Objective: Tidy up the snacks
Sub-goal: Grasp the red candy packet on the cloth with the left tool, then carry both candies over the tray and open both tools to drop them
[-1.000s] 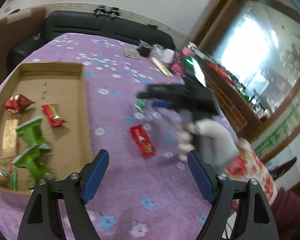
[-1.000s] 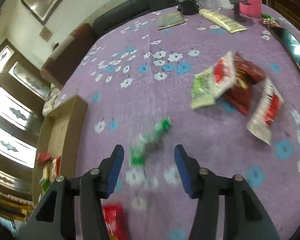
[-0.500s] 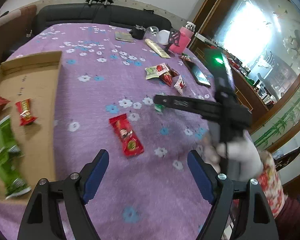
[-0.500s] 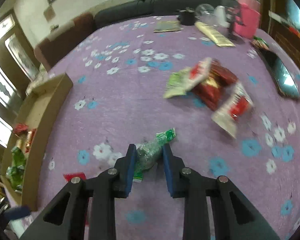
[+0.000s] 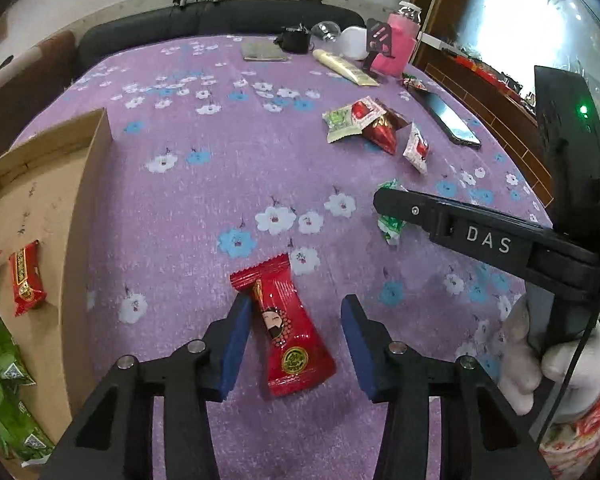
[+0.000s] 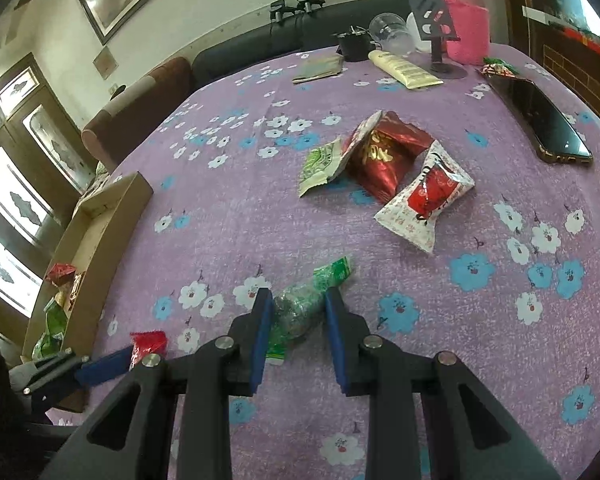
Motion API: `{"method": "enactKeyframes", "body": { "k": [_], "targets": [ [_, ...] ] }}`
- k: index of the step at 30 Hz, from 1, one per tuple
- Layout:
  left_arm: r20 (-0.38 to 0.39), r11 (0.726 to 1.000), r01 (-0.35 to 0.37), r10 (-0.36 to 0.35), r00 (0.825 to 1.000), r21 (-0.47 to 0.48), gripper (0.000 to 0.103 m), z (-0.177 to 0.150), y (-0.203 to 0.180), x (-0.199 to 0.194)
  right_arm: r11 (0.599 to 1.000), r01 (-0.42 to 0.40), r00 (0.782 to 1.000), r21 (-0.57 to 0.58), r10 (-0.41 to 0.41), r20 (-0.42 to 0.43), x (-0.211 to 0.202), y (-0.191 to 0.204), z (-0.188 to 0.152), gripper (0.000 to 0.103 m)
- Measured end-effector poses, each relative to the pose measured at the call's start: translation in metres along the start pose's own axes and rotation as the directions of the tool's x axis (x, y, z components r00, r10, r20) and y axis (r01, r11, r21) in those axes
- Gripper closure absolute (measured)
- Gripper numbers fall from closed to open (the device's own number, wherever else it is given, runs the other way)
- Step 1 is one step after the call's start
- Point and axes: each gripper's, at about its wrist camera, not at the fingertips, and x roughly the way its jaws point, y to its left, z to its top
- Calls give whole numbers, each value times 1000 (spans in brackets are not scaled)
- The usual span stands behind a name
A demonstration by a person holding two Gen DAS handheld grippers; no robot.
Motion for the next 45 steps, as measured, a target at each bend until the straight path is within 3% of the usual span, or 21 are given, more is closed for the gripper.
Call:
{"method": "enactKeyframes", "body": {
  "k": [1,2,8,16,20,26,31,35,39,45],
  "targets": [
    [3,1000,4,-4,1000,-6,64,0,1,-1,1000,2,1000,-4,-2,5,-1,0,0,78],
    [4,1000,18,-18,1000,-16,84,0,3,-2,1000,5,1000,-8,-5,10,-2,1,-1,78],
    [49,992,88,-84,995,-86,84,-7,18,-20,1000,26,999,-15,-26,25,-2,2,-2,78],
    [159,969,185,-159,974,-165,84,-13,45,-68,997,58,997,-51,-55,60,-6,8,-4,78],
    [234,958,205,-156,960,-202,84,-17,74,-103,995,73,995,-67,-68,74,-7,12,-5,78],
    [307,961,138,-60,950,-238,84,-9,127,-151,998,40,998,-52,-37,53,-14,20,1,77],
    [318,968,63,18,948,-244,84,11,166,-164,992,-58,995,-114,67,77,-41,69,23,77],
    [283,959,62,19,959,-276,84,27,196,-146,973,-137,987,-188,150,58,-46,123,42,77],
    [236,949,54,22,972,-311,84,40,218,-120,950,-221,975,-222,221,-26,-24,176,53,77],
    [170,929,31,34,985,-370,83,47,249,-78,938,-242,966,-248,211,-148,41,232,52,77]
  ]
}}
